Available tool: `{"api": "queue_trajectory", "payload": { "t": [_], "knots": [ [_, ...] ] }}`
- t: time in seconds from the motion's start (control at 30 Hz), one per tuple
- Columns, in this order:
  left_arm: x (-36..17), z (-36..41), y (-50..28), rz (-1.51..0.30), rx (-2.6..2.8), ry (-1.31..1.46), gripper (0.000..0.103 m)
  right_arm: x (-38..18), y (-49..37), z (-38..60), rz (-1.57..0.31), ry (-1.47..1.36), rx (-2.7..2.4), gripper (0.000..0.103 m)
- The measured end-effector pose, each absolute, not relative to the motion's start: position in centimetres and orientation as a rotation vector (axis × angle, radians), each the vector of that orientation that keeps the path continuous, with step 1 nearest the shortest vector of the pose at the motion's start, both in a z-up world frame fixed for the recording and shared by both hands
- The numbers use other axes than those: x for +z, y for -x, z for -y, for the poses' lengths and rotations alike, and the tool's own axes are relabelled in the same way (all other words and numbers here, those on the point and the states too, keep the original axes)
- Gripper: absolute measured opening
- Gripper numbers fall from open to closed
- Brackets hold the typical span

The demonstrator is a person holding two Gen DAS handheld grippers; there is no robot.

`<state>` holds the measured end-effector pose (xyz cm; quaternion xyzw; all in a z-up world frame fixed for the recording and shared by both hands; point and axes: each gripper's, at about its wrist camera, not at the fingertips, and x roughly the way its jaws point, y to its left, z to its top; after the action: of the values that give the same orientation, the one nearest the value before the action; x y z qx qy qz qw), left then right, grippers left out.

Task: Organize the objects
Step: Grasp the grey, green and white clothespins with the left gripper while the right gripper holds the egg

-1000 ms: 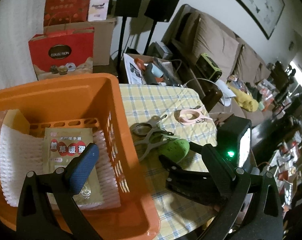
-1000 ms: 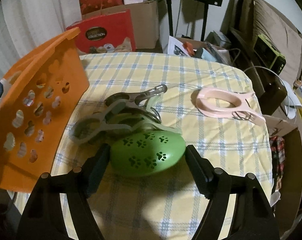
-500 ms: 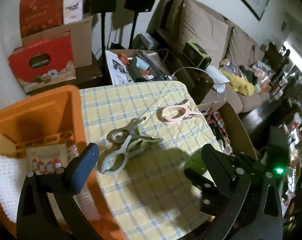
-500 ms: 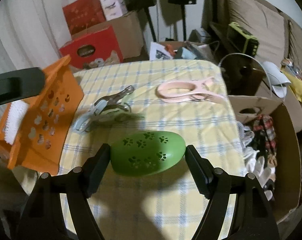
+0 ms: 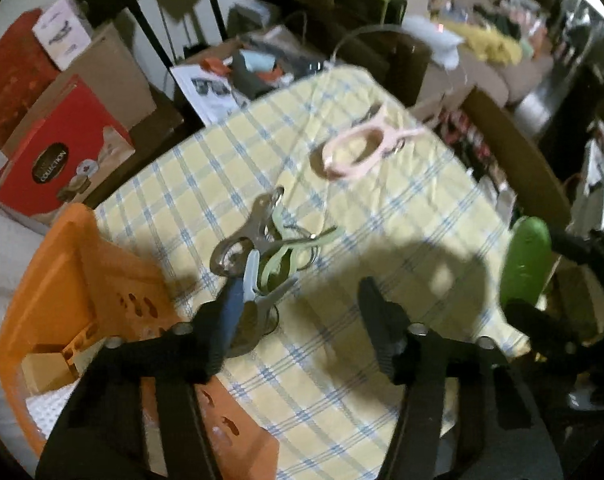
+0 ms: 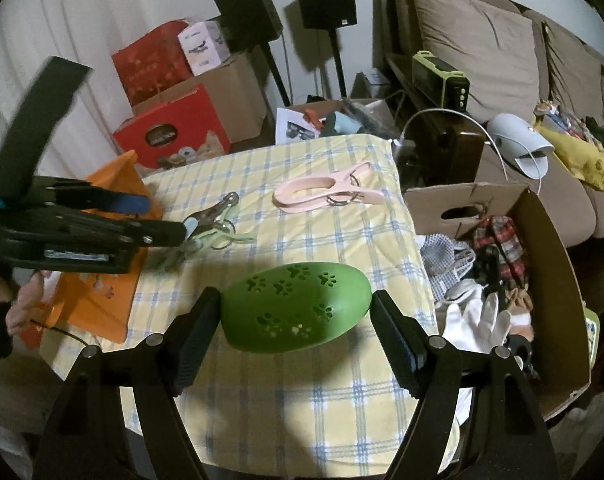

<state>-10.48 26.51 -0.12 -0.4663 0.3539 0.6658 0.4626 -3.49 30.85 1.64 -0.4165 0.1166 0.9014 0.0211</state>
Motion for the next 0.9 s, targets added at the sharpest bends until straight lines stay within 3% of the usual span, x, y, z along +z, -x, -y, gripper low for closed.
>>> {"api": "queue_trajectory", "payload": {
  "t": [0.13, 0.3, 0.9],
  "knots": [
    [-1.9, -27.2, 10.4, -0.969, 1.611, 1.163, 0.031, 1.5, 3.3, -30.7, -0.369, 1.295, 2.8, 0.078],
    [-3.5, -27.8, 10.2, -1.07, 1.606, 1.156, 0.022, 1.2, 3.1, -30.6, -0.379, 1.302, 2.802, 0.078],
    [-5.0, -29.8, 8.4, -1.266, 1.594, 1.078, 0.005, 1.0, 3.1, -30.6, -0.394, 1.305, 2.812, 0.077]
  ]
}}
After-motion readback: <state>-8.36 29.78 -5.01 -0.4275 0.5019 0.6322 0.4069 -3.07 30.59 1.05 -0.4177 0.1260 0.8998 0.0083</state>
